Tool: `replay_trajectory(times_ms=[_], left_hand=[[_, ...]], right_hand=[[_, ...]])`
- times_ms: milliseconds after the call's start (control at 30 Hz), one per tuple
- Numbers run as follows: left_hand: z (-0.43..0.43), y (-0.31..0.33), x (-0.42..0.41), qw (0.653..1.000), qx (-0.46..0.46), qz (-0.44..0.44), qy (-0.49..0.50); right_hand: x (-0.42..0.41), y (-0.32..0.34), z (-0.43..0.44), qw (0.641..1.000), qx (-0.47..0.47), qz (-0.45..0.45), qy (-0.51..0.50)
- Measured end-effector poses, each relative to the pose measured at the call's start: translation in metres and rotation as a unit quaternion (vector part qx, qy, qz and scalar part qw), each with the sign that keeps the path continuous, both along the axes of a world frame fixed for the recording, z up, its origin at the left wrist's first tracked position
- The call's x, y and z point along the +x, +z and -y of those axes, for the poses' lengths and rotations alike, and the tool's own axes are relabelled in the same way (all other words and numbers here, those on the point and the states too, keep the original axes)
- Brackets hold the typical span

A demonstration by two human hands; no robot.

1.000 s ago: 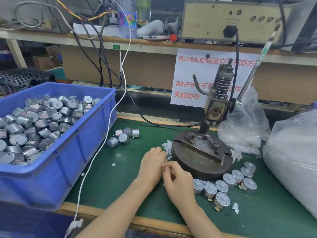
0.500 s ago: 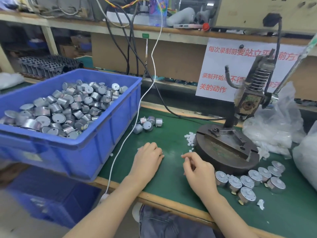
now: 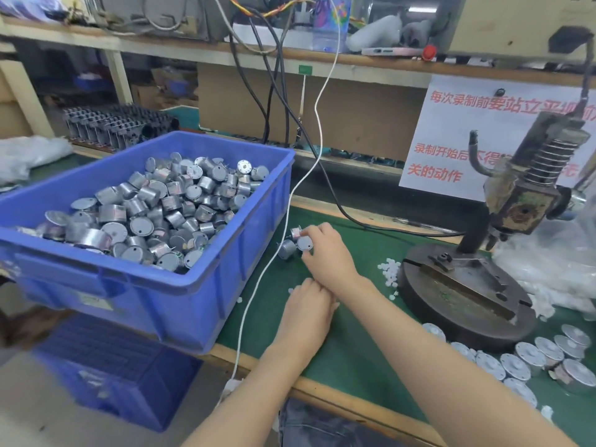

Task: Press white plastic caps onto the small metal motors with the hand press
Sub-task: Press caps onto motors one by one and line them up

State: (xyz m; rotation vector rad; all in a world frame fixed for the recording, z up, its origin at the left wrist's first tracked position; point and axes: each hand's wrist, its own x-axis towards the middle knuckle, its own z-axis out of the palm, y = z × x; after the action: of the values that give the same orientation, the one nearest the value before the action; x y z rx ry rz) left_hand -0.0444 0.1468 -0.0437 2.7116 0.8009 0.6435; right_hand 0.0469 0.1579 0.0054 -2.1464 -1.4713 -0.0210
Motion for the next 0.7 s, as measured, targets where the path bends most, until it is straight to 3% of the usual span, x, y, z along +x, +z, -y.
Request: replay_trajectory(times_ms=[100,267,500,700], left_hand=[[0.0,-0.003,-0.001,1.0,0.012,0.003,0.0],[0.0,-0.007,-0.002,0.999,0.002,0.037,0.0],[0.003,-0.003,-0.005,0.997,-0.014,0.073,-0.007],[0.009,-0.002,-0.007,0.995,0.005,0.099,-0.006]], right_hand=[[0.011,-0.002,-0.015,0.989,-0.104,0.101,0.005],[0.016,-0.011,-0.027,0.979,-0.151,0.134,0.009],[0.016,-0.017,-0.019,0.988,-0.128,0.082,-0.034],[0.016,-0.027,0.026,0.992,-0.014,-0.099,-0.082]])
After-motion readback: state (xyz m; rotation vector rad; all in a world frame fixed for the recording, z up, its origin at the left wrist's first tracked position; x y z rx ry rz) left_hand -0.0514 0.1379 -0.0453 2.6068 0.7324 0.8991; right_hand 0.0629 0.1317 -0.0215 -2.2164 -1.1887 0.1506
